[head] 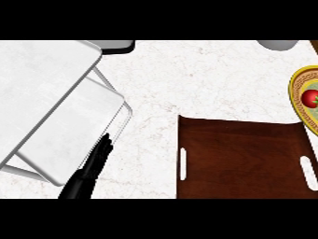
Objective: Pick the tomato from the tray and place it in the plate
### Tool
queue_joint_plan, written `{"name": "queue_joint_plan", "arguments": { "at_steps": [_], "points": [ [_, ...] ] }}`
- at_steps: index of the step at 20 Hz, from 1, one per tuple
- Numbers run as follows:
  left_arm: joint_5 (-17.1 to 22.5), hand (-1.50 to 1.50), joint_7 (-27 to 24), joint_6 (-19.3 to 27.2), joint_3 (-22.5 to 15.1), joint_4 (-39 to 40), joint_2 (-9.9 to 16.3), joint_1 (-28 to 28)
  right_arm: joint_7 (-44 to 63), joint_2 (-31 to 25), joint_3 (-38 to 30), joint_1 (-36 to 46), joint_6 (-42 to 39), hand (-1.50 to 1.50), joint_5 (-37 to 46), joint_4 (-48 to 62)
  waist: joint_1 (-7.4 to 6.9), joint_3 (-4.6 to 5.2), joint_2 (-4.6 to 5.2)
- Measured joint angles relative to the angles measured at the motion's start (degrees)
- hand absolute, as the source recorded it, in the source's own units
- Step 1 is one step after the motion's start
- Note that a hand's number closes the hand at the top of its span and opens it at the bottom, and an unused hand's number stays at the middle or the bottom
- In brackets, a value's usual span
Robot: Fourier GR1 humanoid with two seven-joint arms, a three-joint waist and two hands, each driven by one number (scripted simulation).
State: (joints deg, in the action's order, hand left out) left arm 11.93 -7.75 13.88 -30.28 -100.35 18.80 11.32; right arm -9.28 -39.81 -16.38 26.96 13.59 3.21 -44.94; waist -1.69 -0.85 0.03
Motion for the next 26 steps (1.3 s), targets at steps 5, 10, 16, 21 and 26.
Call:
{"name": "queue_joint_plan", "arguments": {
  "at_steps": [5, 10, 16, 21, 26],
  "points": [
    [0.42, 0.0, -0.18, 1.34, 0.15, -0.57, 0.62, 1.14, -3.34, -0.68, -6.96, 0.61, -4.51, -1.5, -7.45, 2.98, 1.44, -0.05, -0.18],
    [0.82, 0.0, -0.2, 2.56, 0.14, -1.0, 0.92, 1.75, -8.09, -3.12, -12.98, -1.87, -11.74, -1.5, -13.4, 7.04, 2.24, -0.06, -0.18],
    [1.65, 0.0, -0.16, 3.21, -0.07, -1.52, 1.49, 2.06, -16.15, -6.66, -16.71, -7.6, -21.14, -1.5, -16.16, 11.8, 2.73, -0.06, 0.03],
    [1.84, 0.0, -0.79, 3.21, -0.5, -1.27, 1.85, 1.53, -22.1, -9.63, -17.71, -11.25, -27.52, -1.5, -16.17, 15.31, 2.4, -0.06, 0.21],
    [2.58, 0.0, -0.39, 2.89, -0.98, -1.25, 2.33, 0.92, -27.73, -11.25, -18.02, -14.46, -31.08, -1.5, -15.22, 18.87, 1.97, -0.05, 0.33]
  ]
}}
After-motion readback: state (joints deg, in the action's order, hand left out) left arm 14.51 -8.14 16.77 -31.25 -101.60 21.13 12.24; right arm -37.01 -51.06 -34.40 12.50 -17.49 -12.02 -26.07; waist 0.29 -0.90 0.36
